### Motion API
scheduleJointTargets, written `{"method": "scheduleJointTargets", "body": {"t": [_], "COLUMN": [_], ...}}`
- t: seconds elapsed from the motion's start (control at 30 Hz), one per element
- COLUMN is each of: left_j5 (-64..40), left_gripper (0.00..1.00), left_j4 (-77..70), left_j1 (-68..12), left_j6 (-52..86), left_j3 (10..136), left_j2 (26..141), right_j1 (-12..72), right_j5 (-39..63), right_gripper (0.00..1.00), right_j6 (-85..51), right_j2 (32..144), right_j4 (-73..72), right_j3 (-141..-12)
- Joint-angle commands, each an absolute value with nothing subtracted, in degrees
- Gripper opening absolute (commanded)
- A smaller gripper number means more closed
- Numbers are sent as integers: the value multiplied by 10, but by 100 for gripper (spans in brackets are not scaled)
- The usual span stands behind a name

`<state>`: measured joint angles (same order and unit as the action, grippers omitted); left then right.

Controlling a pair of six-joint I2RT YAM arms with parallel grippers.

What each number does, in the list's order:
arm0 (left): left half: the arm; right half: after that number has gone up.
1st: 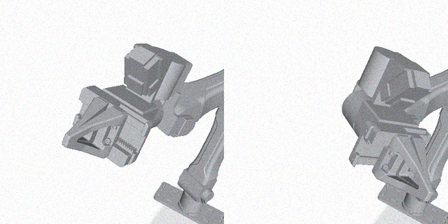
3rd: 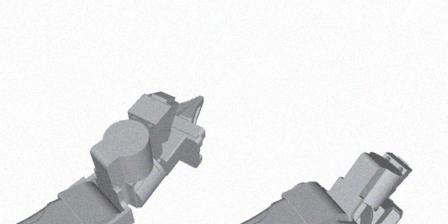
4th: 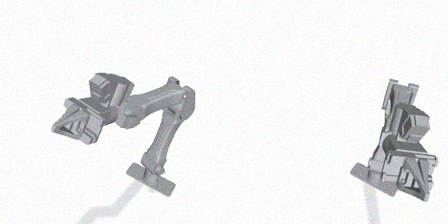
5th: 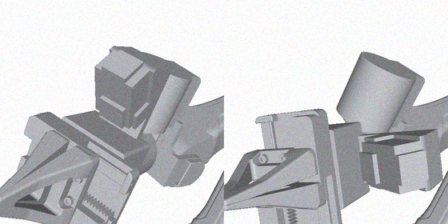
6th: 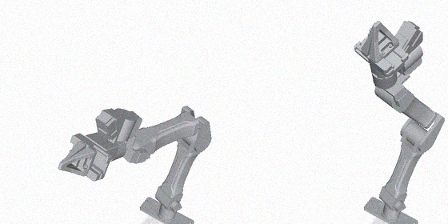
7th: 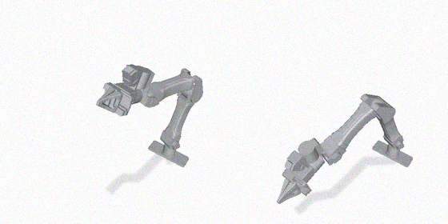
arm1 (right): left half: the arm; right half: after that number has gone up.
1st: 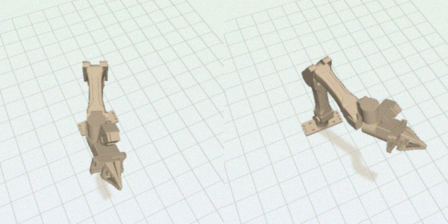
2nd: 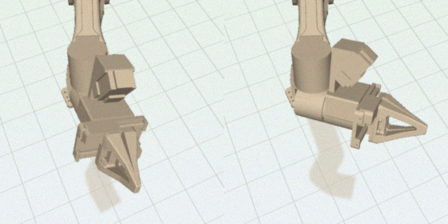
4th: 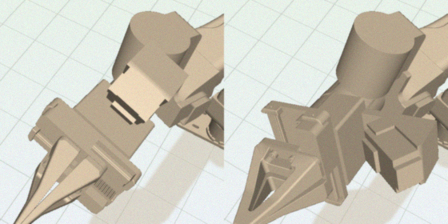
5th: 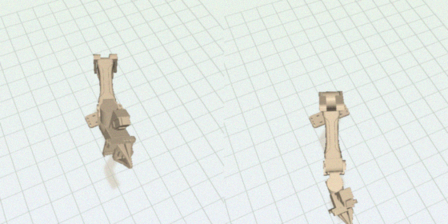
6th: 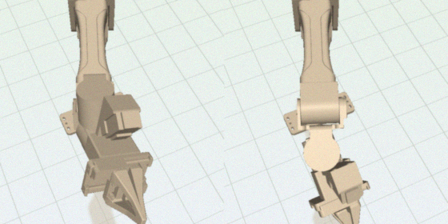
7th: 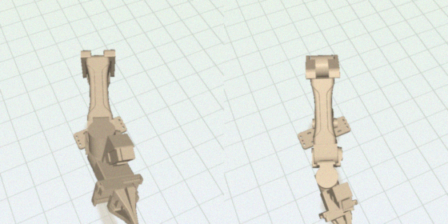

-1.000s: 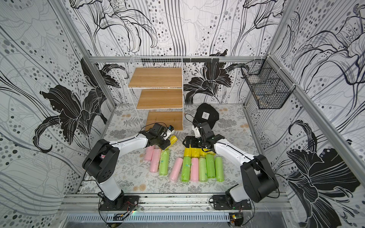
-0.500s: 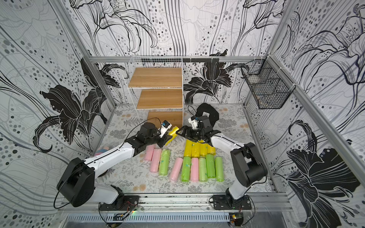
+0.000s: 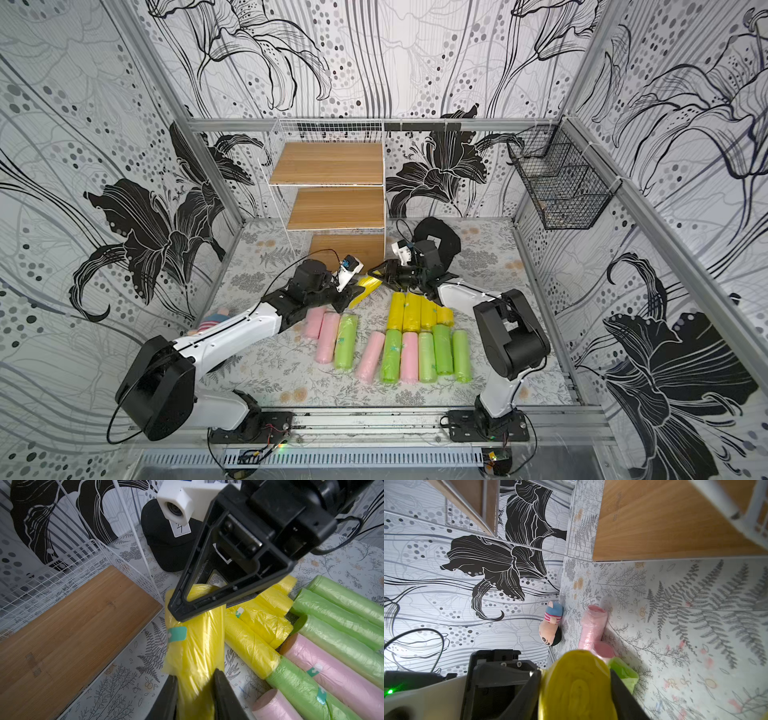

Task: Sort the rolls of trash bags by color and place them on the shelf
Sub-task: Pick up the roll of trash bags from the center of the board.

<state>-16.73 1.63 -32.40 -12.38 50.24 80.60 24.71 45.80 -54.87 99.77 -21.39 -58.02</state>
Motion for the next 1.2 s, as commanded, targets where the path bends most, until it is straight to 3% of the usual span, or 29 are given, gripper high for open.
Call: {"method": "scheduleJointTargets", "body": {"t": [0.0, 0.1, 0.27, 0.37, 0.57, 0.77, 1.0, 1.17], "left_j5": [-159, -149, -145, -128, -239, -283, -353, -372], "left_gripper": [27, 37, 67, 77, 88, 88, 89, 90], "left_j4": [-31, -40, -65, -87, -189, -253, -370, -347], "left_j1": [-327, -327, -327, -321, -232, -220, -222, -234], "left_j6": [-130, -122, -95, -30, 290, 487, 624, 600], "left_j3": [499, 494, 476, 467, 426, 407, 412, 430], "left_j2": [790, 784, 764, 740, 691, 685, 757, 772], "right_j1": [248, 248, 244, 233, 214, 215, 221, 223], "right_j5": [467, 452, 430, 425, 414, 407, 408, 410], "right_gripper": [39, 33, 32, 31, 30, 30, 29, 28], "right_j6": [-573, -590, -618, -633, -659, -682, -715, -731], "right_j2": [988, 976, 961, 937, 887, 850, 845, 847], "right_j4": [-245, -249, -254, -255, -265, -273, -306, -320], "right_j3": [-574, -565, -557, -555, -550, -561, -567, -570]}}
